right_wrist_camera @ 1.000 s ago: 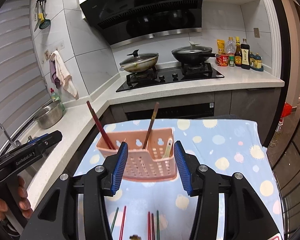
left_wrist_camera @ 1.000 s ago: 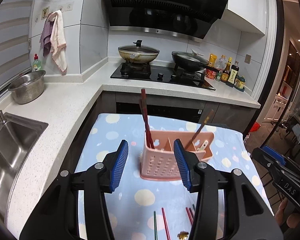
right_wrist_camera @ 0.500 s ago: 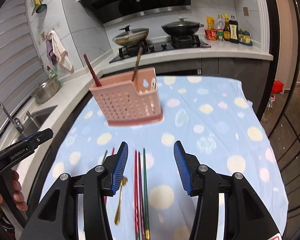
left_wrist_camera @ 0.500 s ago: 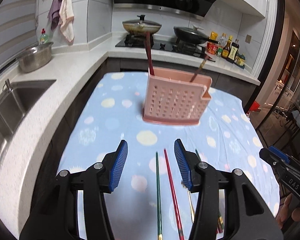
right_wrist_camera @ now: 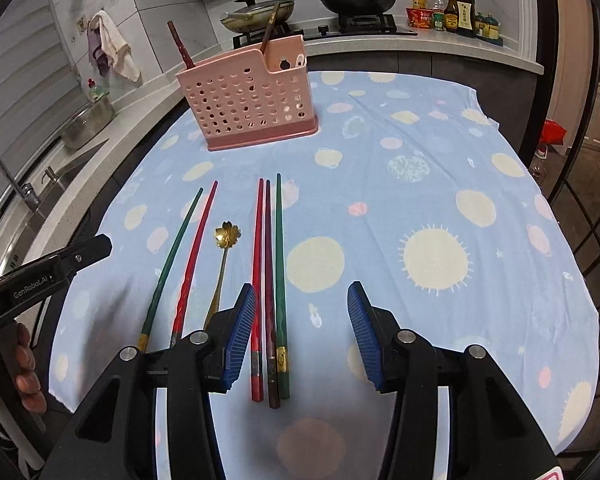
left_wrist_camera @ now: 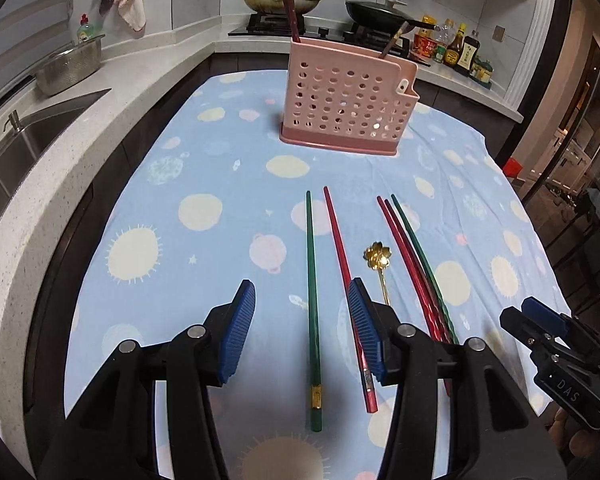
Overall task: Organize utensils
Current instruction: 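Withdraw both open tools from the holder back over the utensils, then grasp a gold-banded green chopstick with the left tool while the right tool grasps another green chopstick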
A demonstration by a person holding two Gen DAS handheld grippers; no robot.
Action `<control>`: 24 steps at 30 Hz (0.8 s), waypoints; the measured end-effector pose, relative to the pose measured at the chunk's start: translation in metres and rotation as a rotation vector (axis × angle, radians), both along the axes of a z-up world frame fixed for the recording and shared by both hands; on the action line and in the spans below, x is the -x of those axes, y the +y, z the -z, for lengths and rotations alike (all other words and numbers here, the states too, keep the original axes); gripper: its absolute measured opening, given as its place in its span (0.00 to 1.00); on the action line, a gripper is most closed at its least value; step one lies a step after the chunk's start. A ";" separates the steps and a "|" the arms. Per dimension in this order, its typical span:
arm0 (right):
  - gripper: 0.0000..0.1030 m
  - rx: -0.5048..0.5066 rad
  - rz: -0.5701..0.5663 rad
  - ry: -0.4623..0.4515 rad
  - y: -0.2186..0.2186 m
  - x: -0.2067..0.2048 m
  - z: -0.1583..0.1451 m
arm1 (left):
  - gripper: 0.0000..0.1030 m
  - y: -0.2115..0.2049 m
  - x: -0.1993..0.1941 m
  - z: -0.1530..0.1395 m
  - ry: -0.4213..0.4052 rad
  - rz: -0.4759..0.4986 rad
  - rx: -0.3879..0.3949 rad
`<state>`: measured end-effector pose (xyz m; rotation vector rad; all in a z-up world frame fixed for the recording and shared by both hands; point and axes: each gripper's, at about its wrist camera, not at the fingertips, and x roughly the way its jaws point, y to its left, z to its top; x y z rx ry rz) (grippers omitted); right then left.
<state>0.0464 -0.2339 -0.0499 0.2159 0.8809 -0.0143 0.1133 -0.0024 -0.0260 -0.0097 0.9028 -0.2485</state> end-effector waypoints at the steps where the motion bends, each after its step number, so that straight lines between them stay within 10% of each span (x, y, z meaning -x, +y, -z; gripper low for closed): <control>1: 0.45 0.004 -0.002 0.003 0.001 0.002 0.002 | 0.45 0.000 0.003 0.003 0.006 0.000 -0.001; 24: 0.24 0.004 -0.054 0.106 0.015 0.012 0.045 | 0.45 0.008 0.036 0.058 0.113 0.007 -0.031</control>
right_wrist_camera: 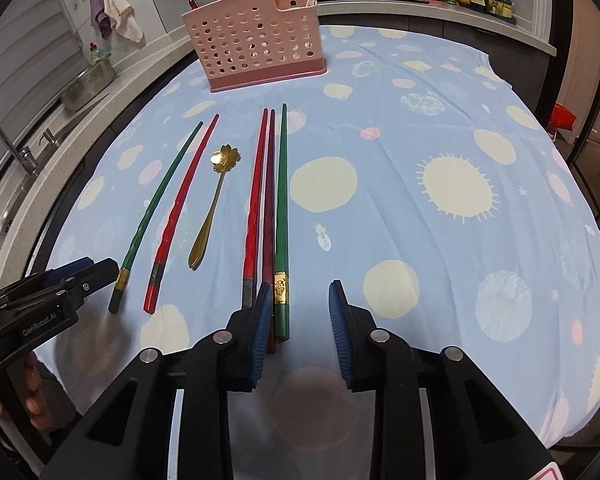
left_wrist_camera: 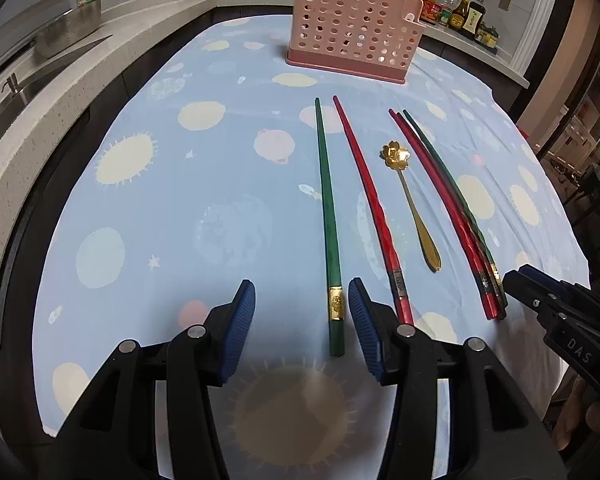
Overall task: Organize utensils
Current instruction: 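Grasp a gold-banded green chopstick with the left tool while the right tool grasps another green chopstick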
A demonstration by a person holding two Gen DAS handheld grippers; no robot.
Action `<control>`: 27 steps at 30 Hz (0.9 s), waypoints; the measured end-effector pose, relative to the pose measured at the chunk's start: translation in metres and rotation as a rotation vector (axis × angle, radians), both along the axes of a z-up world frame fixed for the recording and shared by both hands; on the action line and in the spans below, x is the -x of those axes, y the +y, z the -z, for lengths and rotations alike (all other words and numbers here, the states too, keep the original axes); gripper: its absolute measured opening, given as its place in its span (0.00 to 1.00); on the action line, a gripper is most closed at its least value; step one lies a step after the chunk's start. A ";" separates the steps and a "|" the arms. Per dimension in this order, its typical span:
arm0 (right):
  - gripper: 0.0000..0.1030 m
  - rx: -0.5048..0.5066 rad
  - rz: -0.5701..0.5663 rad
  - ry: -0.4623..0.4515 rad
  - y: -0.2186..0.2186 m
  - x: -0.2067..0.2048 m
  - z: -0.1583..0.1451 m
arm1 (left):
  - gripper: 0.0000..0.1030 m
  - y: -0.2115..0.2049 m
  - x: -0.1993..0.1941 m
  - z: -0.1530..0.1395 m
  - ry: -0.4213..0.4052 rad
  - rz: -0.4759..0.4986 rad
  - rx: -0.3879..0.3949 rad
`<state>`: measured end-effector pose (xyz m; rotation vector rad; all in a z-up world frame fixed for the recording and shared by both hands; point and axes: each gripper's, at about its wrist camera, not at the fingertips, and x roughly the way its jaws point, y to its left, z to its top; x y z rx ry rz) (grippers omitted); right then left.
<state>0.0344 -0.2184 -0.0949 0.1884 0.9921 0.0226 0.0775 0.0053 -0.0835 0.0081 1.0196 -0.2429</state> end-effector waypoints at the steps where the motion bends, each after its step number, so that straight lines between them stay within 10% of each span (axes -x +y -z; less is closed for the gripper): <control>1: 0.23 0.002 -0.004 0.003 0.001 0.000 0.001 | 0.45 0.000 0.000 0.001 0.003 0.000 0.001; 22: 0.11 0.032 0.005 0.006 -0.004 -0.006 0.009 | 0.43 -0.004 0.001 0.009 -0.003 0.026 -0.024; 27: 0.08 0.023 0.010 0.004 -0.006 -0.006 0.009 | 0.26 -0.003 0.003 0.010 -0.009 0.032 -0.013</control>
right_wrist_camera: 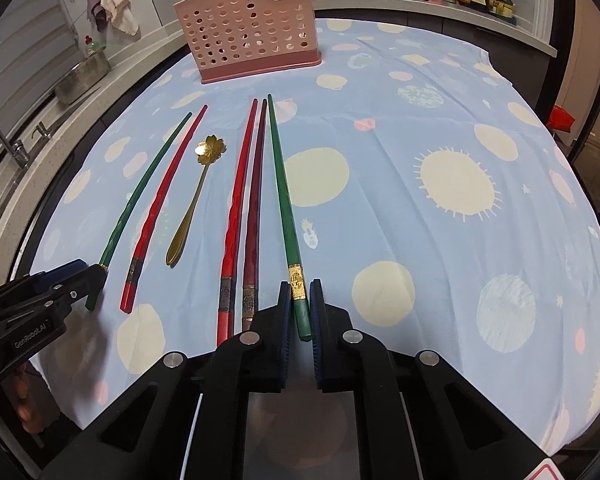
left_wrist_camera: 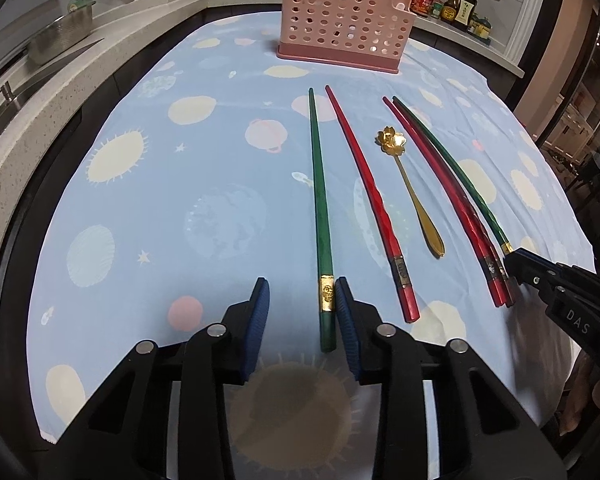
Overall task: Organize utensils
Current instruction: 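Grasp a gold-banded green chopstick with the left tool while the right tool grasps another green chopstick, then lift both green chopsticks and carry them down into the pink holder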
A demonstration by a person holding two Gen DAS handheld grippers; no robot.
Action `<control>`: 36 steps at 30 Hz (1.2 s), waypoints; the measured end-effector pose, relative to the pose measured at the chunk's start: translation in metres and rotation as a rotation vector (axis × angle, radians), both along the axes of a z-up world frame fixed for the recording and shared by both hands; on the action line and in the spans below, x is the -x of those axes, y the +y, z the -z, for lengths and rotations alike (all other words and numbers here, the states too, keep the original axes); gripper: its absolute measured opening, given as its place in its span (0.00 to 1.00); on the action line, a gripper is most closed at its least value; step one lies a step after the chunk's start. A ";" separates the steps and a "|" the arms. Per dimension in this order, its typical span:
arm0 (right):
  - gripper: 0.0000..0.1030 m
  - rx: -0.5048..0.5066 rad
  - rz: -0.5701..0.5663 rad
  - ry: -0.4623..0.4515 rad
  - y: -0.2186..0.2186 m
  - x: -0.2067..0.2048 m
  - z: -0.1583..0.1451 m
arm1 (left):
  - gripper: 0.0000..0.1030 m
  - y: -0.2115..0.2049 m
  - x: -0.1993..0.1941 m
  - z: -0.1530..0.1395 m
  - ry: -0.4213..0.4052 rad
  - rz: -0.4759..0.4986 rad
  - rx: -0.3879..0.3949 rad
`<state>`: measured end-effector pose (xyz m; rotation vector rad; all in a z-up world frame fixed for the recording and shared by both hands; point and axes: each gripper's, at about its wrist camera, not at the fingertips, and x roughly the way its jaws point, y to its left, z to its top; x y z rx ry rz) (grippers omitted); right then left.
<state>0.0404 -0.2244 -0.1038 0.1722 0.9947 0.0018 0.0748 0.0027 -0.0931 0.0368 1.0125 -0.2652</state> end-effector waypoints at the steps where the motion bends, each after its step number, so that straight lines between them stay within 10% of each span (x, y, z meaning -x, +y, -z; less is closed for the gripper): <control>1: 0.08 0.001 -0.001 0.000 0.000 0.000 0.000 | 0.23 0.001 0.000 0.000 0.001 0.004 0.010; 4: 0.08 -0.008 0.003 -0.002 0.000 0.001 -0.001 | 0.07 0.004 0.000 0.000 0.014 0.012 0.045; 18: 0.07 -0.053 0.036 -0.069 -0.017 0.018 -0.028 | 0.07 0.013 0.008 -0.026 -0.019 -0.003 0.093; 36: 0.07 -0.115 0.130 -0.318 -0.064 0.024 -0.134 | 0.07 0.043 -0.003 -0.133 -0.223 -0.062 0.187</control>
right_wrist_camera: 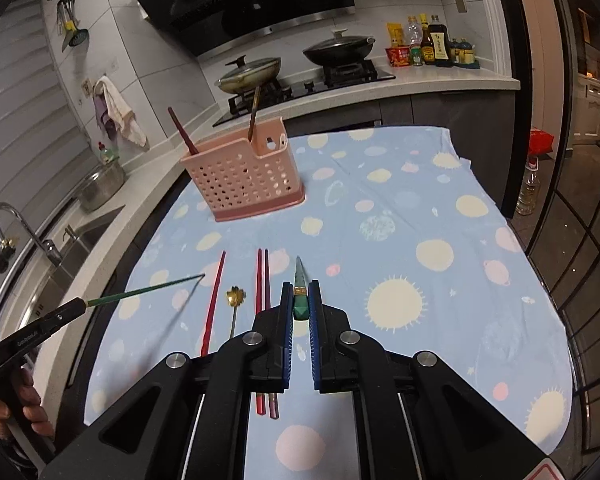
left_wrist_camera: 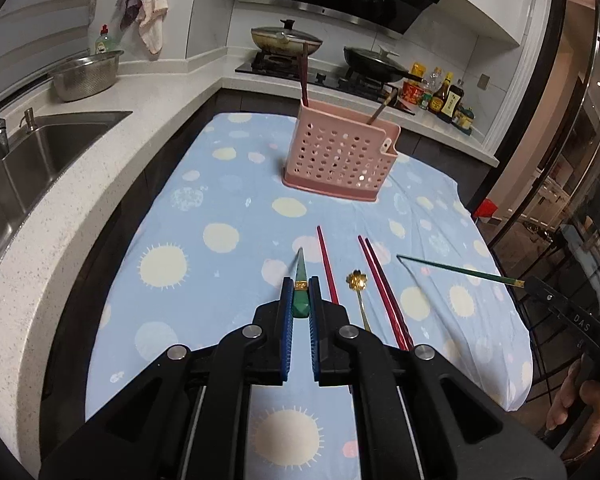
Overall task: Organize utensils
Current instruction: 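Lift both green chopsticks and carry them down into the pink holder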
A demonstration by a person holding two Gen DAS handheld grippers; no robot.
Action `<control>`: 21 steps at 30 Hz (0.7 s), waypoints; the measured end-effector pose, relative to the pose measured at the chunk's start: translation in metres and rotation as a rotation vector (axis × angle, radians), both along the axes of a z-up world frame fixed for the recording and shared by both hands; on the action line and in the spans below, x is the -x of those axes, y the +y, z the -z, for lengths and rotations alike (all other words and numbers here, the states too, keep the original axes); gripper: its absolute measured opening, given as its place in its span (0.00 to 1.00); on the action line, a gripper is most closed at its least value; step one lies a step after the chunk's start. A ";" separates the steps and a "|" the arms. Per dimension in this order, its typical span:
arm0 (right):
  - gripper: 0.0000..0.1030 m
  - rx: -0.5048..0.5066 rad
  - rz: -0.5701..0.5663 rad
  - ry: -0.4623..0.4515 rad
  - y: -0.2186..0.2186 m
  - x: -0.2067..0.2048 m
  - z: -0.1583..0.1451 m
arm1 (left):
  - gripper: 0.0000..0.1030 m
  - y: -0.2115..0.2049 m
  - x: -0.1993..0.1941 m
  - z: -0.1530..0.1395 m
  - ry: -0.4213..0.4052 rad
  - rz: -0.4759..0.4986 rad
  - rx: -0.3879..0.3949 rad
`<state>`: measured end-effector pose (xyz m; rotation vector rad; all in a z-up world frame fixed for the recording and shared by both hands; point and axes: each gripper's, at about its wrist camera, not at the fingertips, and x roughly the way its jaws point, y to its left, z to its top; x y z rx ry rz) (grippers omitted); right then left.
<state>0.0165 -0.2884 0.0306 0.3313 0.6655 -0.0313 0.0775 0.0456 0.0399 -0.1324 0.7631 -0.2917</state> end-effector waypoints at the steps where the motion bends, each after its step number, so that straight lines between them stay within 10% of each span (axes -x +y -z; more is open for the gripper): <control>1: 0.07 0.001 0.006 -0.012 -0.003 -0.001 -0.006 | 0.07 0.002 -0.002 -0.006 -0.013 -0.004 0.001; 21: 0.07 -0.054 -0.006 -0.222 -0.030 -0.054 -0.097 | 0.07 -0.004 -0.057 -0.117 -0.246 0.017 0.058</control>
